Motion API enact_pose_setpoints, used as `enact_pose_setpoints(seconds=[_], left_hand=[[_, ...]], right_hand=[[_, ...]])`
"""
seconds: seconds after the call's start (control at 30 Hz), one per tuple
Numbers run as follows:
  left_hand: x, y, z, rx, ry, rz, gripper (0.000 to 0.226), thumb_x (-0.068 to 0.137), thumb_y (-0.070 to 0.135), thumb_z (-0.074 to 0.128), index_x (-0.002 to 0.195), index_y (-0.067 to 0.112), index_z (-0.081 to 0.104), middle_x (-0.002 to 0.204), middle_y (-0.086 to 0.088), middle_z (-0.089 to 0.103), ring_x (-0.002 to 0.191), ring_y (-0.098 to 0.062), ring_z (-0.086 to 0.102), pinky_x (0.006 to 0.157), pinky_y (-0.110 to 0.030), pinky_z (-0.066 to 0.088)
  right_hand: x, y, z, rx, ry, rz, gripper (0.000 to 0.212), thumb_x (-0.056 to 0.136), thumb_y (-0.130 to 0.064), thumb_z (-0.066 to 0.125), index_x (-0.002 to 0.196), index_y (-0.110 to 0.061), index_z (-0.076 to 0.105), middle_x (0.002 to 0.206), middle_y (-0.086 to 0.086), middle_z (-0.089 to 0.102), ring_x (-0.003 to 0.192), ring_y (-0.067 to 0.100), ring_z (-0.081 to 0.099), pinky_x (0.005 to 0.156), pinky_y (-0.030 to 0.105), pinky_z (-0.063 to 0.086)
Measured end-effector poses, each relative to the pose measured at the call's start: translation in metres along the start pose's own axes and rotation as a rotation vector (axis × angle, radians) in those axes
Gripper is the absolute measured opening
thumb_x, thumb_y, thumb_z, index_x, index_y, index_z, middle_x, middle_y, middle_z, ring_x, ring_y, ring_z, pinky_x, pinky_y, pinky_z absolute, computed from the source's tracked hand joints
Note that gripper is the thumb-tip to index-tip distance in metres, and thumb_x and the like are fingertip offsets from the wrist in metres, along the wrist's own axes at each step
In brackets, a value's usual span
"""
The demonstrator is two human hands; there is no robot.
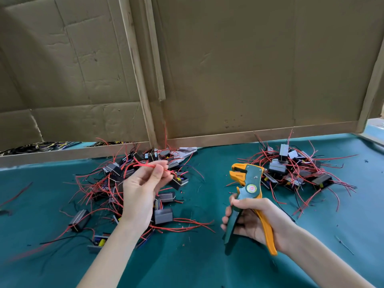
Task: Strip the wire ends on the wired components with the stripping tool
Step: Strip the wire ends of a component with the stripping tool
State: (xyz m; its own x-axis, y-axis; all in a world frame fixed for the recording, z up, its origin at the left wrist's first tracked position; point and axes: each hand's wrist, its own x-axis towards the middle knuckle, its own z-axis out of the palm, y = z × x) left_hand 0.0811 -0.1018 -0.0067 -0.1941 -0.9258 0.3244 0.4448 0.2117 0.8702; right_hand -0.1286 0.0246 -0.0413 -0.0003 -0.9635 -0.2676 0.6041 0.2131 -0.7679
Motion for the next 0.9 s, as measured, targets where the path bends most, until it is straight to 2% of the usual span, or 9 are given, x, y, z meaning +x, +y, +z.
enact_pose_setpoints(seconds=[0.13, 0.23, 0.37, 0.47, 0.6, 0.7, 0.73, 0.8, 0.9], left_hand=[[-0.012, -0.01, 0.003, 0.053, -0.244, -0.086, 0.023, 0.083, 0.012, 0.058, 0.098, -0.002, 0.07, 0.096, -0.013, 0.073, 0.089, -0.02, 0.07, 0.082, -0.024, 0.055], [-0.017, -0.018, 0.002, 0.401, -0.388, -0.104, 0.018, 0.088, -0.001, 0.059, 0.099, 0.003, 0.072, 0.096, -0.01, 0.075, 0.093, -0.02, 0.07, 0.081, -0.019, 0.053], [-0.015, -0.019, -0.004, 0.847, -0.585, -0.038, 0.04, 0.088, -0.019, 0.049, 0.098, 0.01, 0.074, 0.099, -0.004, 0.073, 0.092, -0.008, 0.069, 0.086, -0.018, 0.052], [-0.006, -0.007, -0.012, 0.912, -0.538, -0.067, 0.05, 0.088, -0.019, 0.043, 0.098, 0.019, 0.073, 0.097, 0.007, 0.074, 0.085, -0.009, 0.07, 0.083, -0.021, 0.054], [0.008, 0.004, -0.012, 1.032, -0.377, -0.055, 0.041, 0.092, -0.001, 0.046, 0.094, 0.031, 0.07, 0.09, 0.013, 0.072, 0.062, -0.001, 0.064, 0.058, -0.01, 0.045], [0.015, 0.002, 0.001, 1.206, -0.296, 0.023, 0.03, 0.091, 0.01, 0.048, 0.08, 0.032, 0.065, 0.073, 0.012, 0.07, 0.052, 0.003, 0.056, 0.055, -0.023, 0.043], [0.015, -0.002, 0.007, 1.255, -0.288, 0.038, 0.024, 0.091, 0.015, 0.05, 0.079, 0.031, 0.064, 0.07, 0.012, 0.069, 0.054, 0.002, 0.056, 0.056, -0.025, 0.044], [0.013, -0.011, 0.02, 1.387, -0.302, 0.057, 0.011, 0.092, 0.029, 0.054, 0.086, 0.029, 0.063, 0.077, 0.012, 0.069, 0.073, -0.009, 0.063, 0.068, -0.03, 0.051], [0.011, -0.032, 0.032, 1.668, -0.345, 0.086, 0.022, 0.093, 0.04, 0.054, 0.112, 0.028, 0.058, 0.098, 0.004, 0.07, 0.097, -0.021, 0.064, 0.078, -0.031, 0.048]], right_hand=[[0.001, -0.001, 0.001, 0.025, 0.04, -0.048, 0.003, 0.077, -0.001, 0.064, 0.079, -0.004, 0.063, 0.078, 0.022, 0.06, 0.071, 0.037, 0.065, 0.072, 0.049, 0.057], [0.002, -0.003, -0.001, 0.054, 0.074, -0.069, 0.006, 0.073, -0.003, 0.065, 0.08, -0.003, 0.064, 0.077, 0.022, 0.06, 0.069, 0.037, 0.065, 0.069, 0.048, 0.058], [0.002, -0.006, -0.003, 0.074, 0.09, -0.086, 0.01, 0.069, -0.004, 0.067, 0.079, -0.003, 0.065, 0.075, 0.022, 0.061, 0.068, 0.037, 0.066, 0.068, 0.048, 0.058], [0.002, -0.008, -0.003, 0.079, 0.098, -0.095, 0.007, 0.067, -0.004, 0.069, 0.074, -0.003, 0.067, 0.074, 0.022, 0.062, 0.068, 0.037, 0.066, 0.067, 0.048, 0.058], [0.001, -0.008, -0.004, 0.067, 0.099, -0.088, 0.01, 0.071, -0.004, 0.066, 0.08, -0.003, 0.064, 0.076, 0.023, 0.061, 0.068, 0.037, 0.066, 0.067, 0.048, 0.058], [0.0, -0.007, -0.003, 0.043, 0.098, -0.078, 0.01, 0.072, -0.003, 0.065, 0.082, -0.004, 0.063, 0.077, 0.023, 0.061, 0.069, 0.037, 0.067, 0.067, 0.047, 0.058], [0.0, -0.007, -0.003, 0.036, 0.096, -0.075, 0.011, 0.072, -0.003, 0.066, 0.082, -0.004, 0.062, 0.078, 0.023, 0.061, 0.07, 0.037, 0.067, 0.067, 0.047, 0.058], [0.0, -0.007, -0.002, 0.027, 0.095, -0.069, 0.011, 0.072, -0.004, 0.067, 0.082, -0.004, 0.063, 0.079, 0.024, 0.061, 0.071, 0.037, 0.067, 0.067, 0.047, 0.058], [-0.001, -0.005, -0.001, 0.017, 0.09, -0.059, 0.008, 0.071, -0.004, 0.068, 0.079, -0.005, 0.066, 0.079, 0.024, 0.062, 0.071, 0.037, 0.067, 0.067, 0.047, 0.058]])
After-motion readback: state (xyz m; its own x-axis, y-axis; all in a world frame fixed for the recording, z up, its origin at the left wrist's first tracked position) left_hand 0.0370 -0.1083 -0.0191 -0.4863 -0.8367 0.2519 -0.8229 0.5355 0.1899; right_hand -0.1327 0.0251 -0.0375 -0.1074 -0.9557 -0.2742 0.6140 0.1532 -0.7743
